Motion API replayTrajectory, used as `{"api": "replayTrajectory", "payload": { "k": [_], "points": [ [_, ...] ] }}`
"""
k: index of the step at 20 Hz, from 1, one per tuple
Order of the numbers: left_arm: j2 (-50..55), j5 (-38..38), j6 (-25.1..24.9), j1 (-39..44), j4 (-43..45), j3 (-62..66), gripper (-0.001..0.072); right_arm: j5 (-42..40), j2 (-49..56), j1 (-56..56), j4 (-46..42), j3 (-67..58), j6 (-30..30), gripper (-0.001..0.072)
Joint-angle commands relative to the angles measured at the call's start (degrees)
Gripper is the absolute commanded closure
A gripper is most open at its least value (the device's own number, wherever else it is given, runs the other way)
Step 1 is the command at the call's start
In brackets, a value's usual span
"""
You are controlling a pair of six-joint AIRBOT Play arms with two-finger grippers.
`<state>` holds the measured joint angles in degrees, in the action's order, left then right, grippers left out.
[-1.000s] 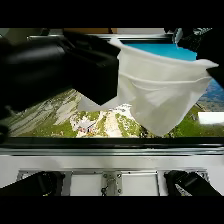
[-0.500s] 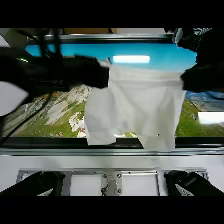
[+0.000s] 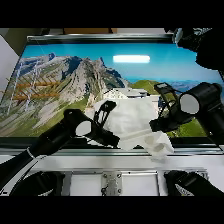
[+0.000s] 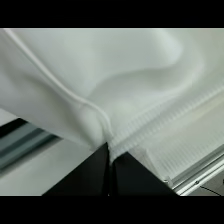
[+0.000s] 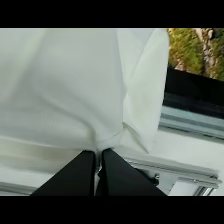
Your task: Fold the clothes and pants, and hang the long-sleeved shirts on hangers.
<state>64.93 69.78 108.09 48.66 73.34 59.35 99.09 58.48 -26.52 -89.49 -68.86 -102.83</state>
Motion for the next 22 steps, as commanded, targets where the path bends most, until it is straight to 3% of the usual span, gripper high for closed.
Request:
{"api": "replayTrajectory", "payload": {
  "k": [1, 7, 8, 9, 10, 16, 22],
  "points": [
    [0.0, -0.7, -0.3, 1.9, -2.3, -1.3, 0.0688, -1.4, -0.8, 0.0, 4.4, 3.4, 0.0, 0.0681],
    [0.0, 2.3, -3.1, -4.3, -2.5, 2.5, 0.0686, -3.3, -2.7, 0.0, 6.2, 3.4, -0.6, 0.068],
    [-0.1, 2.6, -4.7, -4.9, -2.9, 2.5, 0.0545, -3.3, -2.7, 0.0, 6.2, 3.4, -0.6, 0.068],
    [-0.1, 2.7, -5.3, -5.3, -3.0, 2.5, 0.0225, -3.3, -2.7, 0.0, 6.2, 3.4, -0.6, 0.068],
    [-0.1, 2.6, -5.2, -5.5, -2.9, 2.5, 0.0002, -3.3, -2.7, 0.0, 6.2, 3.4, -0.6, 0.068],
    [-0.1, 5.7, -10.0, -14.9, -1.3, 8.3, 0.0018, -3.3, -2.7, 0.0, 6.2, 3.4, -0.6, 0.068],
    [0.0, 4.5, -12.0, -34.2, 14.7, 17.1, 0.0018, -3.3, -2.7, 0.0, 6.2, 3.4, -0.6, 0.068]
  ]
}}
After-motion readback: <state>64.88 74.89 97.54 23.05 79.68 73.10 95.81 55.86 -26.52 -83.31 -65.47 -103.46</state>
